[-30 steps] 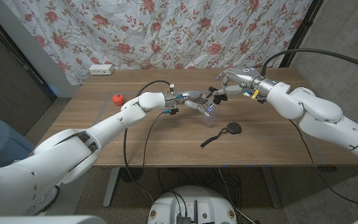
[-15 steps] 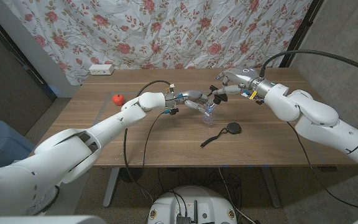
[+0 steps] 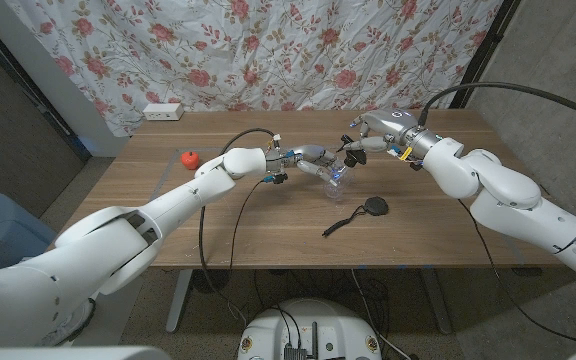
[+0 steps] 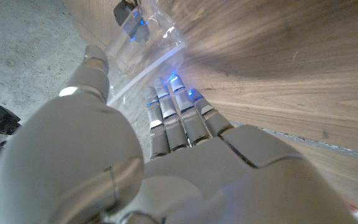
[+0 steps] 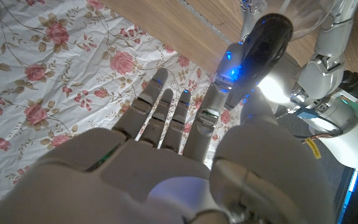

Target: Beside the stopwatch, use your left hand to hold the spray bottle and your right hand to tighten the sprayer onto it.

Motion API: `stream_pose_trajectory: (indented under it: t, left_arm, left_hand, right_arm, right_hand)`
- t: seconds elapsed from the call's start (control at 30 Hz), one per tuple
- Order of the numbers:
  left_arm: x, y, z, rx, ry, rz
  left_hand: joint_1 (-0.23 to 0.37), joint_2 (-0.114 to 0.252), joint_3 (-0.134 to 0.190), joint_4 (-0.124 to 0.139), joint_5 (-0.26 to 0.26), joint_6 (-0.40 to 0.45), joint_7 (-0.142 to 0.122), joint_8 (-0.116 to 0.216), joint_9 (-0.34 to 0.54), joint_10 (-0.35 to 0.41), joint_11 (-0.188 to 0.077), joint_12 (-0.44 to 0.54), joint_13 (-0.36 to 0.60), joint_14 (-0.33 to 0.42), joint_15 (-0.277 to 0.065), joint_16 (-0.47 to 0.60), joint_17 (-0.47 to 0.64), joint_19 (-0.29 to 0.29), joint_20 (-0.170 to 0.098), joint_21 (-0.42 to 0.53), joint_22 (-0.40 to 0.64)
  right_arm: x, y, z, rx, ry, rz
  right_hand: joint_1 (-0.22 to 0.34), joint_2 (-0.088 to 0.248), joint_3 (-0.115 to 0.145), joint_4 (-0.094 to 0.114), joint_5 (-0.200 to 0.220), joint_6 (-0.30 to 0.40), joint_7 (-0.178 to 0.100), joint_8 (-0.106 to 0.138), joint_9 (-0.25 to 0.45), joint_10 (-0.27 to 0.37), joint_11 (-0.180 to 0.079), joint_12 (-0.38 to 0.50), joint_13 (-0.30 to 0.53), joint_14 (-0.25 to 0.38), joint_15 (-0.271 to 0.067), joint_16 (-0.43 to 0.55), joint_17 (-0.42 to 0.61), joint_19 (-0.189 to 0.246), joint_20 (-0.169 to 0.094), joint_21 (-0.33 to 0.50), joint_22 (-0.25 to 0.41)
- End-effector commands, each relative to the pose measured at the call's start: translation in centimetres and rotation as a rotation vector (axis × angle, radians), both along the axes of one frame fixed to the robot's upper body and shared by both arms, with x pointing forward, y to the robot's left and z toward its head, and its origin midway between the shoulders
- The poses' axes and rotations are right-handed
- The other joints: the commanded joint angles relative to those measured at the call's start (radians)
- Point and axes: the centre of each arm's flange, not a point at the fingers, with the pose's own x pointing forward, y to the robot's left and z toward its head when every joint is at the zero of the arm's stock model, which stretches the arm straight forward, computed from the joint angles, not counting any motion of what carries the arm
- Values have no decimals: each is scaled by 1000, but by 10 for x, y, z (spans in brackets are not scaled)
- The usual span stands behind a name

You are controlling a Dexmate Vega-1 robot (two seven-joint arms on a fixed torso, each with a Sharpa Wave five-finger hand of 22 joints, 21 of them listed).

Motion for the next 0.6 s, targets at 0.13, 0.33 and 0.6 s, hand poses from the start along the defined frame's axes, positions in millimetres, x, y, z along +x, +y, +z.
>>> stream_pose_trajectory:
  t: [0.13, 0.33, 0.6]
  left_arm:
    - [-2, 1, -2, -3, 0, 2]
    - [-3, 2, -3, -5, -1, 4]
    - [-5, 3, -5, -8, 2, 7]
  left_hand:
    - [49, 97, 19, 10, 6, 142, -83, 369, 5, 111, -104, 6, 1, 14, -132, 0, 5, 4, -65, 3, 2]
    - [48, 97, 19, 10, 6, 142, -82, 369, 5, 112, -103, 6, 1, 13, -132, -1, 5, 4, -65, 2, 2]
    - [49, 96, 21, 10, 6, 144, -82, 369, 5, 110, -105, 5, 2, 13, -132, -2, 4, 4, -65, 2, 2]
  right_arm:
    - [1, 0, -4, 97, 17, 13]
    - [1, 1, -6, 117, 20, 19]
    - [2, 3, -9, 132, 23, 29]
  right_hand:
    - [38, -2, 26, -1, 4, 24, 31, 29, 11, 18, 1, -12, 2, 17, -59, -4, -5, 11, 1, -2, 5]
    - [59, -11, 43, -2, 17, 34, 43, 64, 21, 28, 5, -16, 2, 26, -59, -11, -11, 12, 2, -2, 5]
    - [92, -30, 74, -1, 56, 39, 62, 135, 46, 37, 10, -26, 3, 38, -59, -23, -18, 12, 6, -4, 5]
